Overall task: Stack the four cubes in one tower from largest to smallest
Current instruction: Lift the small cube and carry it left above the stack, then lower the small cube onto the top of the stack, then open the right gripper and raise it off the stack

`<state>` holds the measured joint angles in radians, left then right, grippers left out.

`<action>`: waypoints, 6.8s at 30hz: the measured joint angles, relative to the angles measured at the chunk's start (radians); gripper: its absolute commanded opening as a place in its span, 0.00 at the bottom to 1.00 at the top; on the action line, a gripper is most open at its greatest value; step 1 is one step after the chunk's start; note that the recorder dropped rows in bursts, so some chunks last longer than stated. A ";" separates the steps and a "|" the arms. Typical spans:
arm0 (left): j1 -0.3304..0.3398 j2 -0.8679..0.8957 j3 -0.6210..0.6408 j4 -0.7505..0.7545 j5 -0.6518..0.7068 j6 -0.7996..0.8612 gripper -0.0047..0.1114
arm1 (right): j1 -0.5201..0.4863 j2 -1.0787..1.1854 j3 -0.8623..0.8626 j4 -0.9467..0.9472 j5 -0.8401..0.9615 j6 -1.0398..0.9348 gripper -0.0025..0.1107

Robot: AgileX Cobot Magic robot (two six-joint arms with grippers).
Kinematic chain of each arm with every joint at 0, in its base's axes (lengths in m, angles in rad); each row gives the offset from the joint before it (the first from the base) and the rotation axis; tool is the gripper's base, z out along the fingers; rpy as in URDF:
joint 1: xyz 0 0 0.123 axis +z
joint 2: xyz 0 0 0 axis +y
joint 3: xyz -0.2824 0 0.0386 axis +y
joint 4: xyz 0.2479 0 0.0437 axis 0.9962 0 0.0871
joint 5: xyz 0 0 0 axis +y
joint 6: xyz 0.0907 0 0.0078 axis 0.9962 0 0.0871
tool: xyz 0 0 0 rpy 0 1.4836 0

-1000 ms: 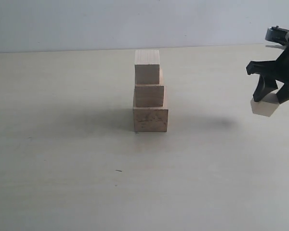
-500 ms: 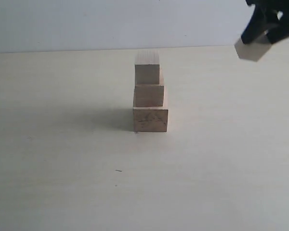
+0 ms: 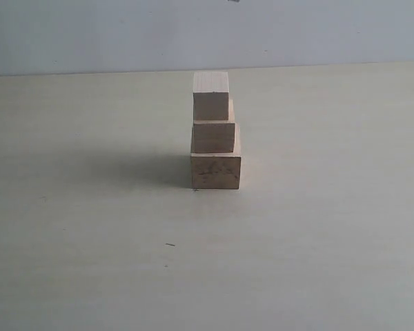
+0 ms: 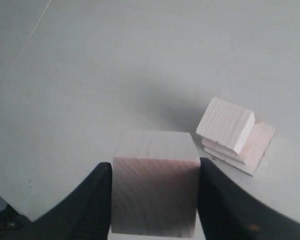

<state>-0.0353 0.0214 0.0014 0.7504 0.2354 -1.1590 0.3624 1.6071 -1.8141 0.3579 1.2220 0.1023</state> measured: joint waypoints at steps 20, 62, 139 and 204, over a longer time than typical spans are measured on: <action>0.000 0.000 0.000 0.000 0.000 0.000 0.04 | 0.229 0.302 -0.190 -0.441 -0.008 0.352 0.02; 0.000 0.000 0.000 0.000 0.000 0.000 0.04 | 0.162 0.361 -0.130 -0.416 0.007 0.357 0.02; 0.000 0.000 0.000 0.000 0.000 0.000 0.04 | 0.162 0.379 -0.130 -0.434 0.002 0.451 0.53; 0.000 0.000 0.000 0.000 0.000 0.000 0.04 | 0.162 0.379 -0.180 -0.438 0.004 0.529 0.58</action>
<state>-0.0353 0.0214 0.0014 0.7504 0.2354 -1.1590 0.5246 1.9866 -1.9944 -0.0801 1.2258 0.6309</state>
